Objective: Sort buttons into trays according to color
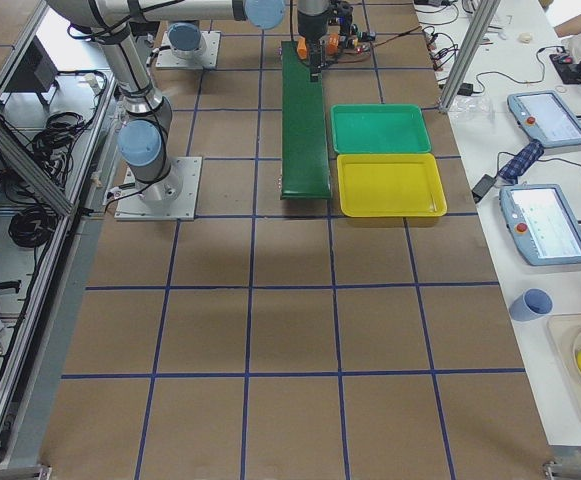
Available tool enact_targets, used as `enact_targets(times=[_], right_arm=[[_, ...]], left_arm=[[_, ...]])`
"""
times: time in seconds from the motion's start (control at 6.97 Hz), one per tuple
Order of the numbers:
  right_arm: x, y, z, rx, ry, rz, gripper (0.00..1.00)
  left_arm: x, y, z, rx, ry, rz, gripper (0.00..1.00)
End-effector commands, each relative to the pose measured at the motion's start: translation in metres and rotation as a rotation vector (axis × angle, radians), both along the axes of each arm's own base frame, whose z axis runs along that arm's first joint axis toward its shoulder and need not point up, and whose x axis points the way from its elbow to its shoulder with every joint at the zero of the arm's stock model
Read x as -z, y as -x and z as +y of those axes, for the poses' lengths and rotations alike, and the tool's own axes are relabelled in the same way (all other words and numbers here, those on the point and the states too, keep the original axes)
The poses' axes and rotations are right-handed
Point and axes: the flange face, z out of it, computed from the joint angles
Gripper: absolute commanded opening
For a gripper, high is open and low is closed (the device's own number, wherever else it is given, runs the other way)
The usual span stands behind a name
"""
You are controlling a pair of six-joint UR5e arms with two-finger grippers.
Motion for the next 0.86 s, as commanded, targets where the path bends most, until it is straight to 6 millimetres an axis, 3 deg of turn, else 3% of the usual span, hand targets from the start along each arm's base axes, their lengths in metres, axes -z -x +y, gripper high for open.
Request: enact_targets(times=[0.0, 0.29, 0.72], right_arm=[[0.000, 0.000, 0.000, 0.001, 0.000, -0.001, 1.00], [0.000, 0.000, 0.000, -0.002, 0.000, 0.000, 1.00], [0.000, 0.000, 0.000, -0.002, -0.001, 0.004, 1.00]], left_arm=[[0.042, -0.007, -0.027, 0.015, -0.018, 0.006, 1.00], [0.059, -0.004, -0.052, -0.014, -0.010, 0.081, 1.00], [0.089, 0.006, -0.052, -0.070, -0.094, 0.083, 1.00]])
